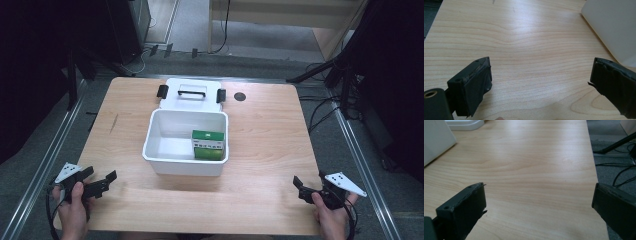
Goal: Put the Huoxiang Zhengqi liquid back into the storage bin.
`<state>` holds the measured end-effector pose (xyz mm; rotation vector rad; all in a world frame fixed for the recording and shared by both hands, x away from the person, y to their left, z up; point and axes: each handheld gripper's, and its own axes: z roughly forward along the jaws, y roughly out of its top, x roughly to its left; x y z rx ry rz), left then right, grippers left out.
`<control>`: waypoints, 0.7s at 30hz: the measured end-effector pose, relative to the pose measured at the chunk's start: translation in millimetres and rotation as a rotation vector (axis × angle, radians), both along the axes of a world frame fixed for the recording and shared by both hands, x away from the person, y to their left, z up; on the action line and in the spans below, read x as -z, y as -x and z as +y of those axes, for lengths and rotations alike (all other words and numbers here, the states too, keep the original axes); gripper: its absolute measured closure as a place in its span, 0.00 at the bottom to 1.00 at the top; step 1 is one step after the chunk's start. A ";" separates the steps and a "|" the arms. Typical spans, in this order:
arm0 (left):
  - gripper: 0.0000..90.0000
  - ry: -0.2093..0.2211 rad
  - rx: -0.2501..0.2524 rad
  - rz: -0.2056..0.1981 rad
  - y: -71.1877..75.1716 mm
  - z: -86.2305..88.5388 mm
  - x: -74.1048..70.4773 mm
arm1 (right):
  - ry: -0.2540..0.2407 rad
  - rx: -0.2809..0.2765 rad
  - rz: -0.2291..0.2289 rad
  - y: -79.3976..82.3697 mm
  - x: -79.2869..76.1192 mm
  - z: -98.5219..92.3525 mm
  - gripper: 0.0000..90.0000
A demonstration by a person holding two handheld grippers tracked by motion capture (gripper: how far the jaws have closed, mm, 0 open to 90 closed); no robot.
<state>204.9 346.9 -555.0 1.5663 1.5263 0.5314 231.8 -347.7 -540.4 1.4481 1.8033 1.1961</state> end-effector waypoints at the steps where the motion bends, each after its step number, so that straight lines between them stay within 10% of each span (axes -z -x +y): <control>1: 0.05 -0.001 -0.001 0.001 0.0 0.0 0.1 | 0.002 0.004 0.004 1.4 2.8 -1.1 0.00; 21: 0.05 0.003 0.008 0.005 0.9 0.1 0.1 | 0.049 -0.014 0.009 2.5 5.8 5.2 0.00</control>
